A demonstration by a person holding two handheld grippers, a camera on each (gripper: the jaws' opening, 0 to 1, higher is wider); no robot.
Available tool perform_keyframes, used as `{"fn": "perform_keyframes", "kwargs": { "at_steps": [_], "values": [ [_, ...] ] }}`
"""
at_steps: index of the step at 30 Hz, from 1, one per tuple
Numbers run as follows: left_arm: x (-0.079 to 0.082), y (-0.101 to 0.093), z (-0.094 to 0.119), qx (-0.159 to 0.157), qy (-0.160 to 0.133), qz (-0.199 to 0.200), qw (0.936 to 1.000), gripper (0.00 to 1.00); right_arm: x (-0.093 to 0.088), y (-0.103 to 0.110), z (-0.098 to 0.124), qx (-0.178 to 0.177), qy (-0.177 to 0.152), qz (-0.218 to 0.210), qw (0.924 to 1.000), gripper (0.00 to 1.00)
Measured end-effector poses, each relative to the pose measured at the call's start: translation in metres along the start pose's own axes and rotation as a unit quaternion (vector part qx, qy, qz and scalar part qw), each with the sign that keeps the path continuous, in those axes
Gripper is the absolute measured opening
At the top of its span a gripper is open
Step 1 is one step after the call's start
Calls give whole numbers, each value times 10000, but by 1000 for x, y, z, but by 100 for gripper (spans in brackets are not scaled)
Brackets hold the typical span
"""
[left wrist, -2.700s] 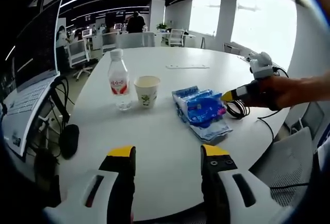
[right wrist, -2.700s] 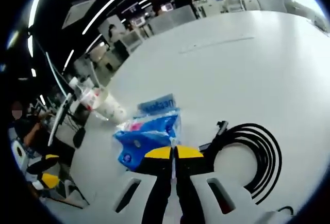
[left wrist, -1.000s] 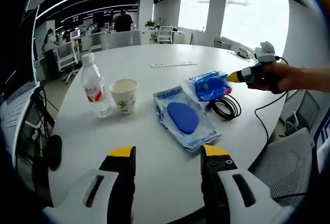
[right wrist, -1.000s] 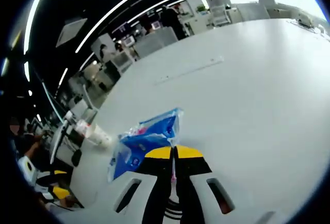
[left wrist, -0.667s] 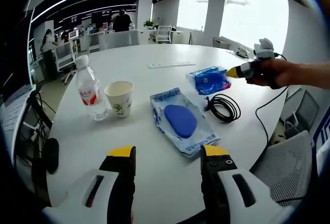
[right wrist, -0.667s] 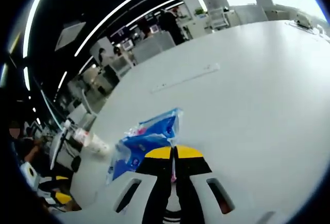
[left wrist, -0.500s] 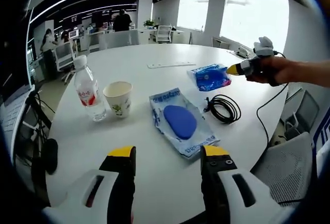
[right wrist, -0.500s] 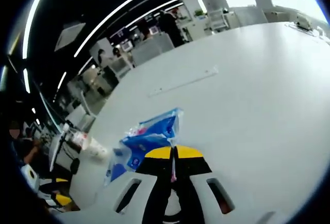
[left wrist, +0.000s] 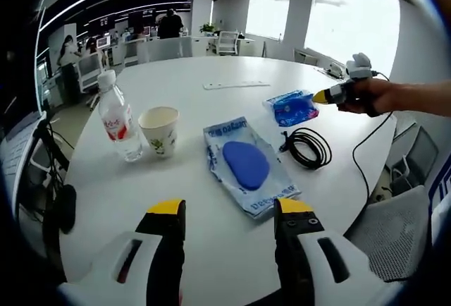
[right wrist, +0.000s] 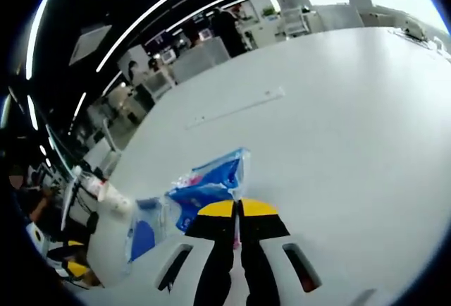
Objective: Arrange the tabletop items into an orderly group along one side of the table until the central work area is clear of visible clutter.
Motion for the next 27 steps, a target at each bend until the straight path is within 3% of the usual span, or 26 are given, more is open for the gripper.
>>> {"fn": "perform_keyframes", "kwargs": {
  "at_steps": [12,16,19,27],
  "values": [
    [-6,-1,-1,105,180,57,9998,50,-8,-31,-23,-151,345,24,9993,0],
    [-6,-3,-2,116,209,63,9997,50,-16,-23,-13,-161,431,147,9988,0],
    [-5,-5,-3,137,267,-95,9995,50,-20,-16,-8,-168,566,569,9966,0],
    [-7,-9,-5,98,277,-21,9996,50,-23,-10,-5,-280,671,825,9939,1]
  ]
}}
Point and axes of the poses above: the point that each gripper's makers call its tool centre point, and the gripper's own axes: z roughly backward along the fingers, y roughly to its left, x roughly out of its top, the point moved 1 cm from there along z, roughly backward along the fingers, and after that the axes turned 13 degrees about -z, right-handed, at the moved point
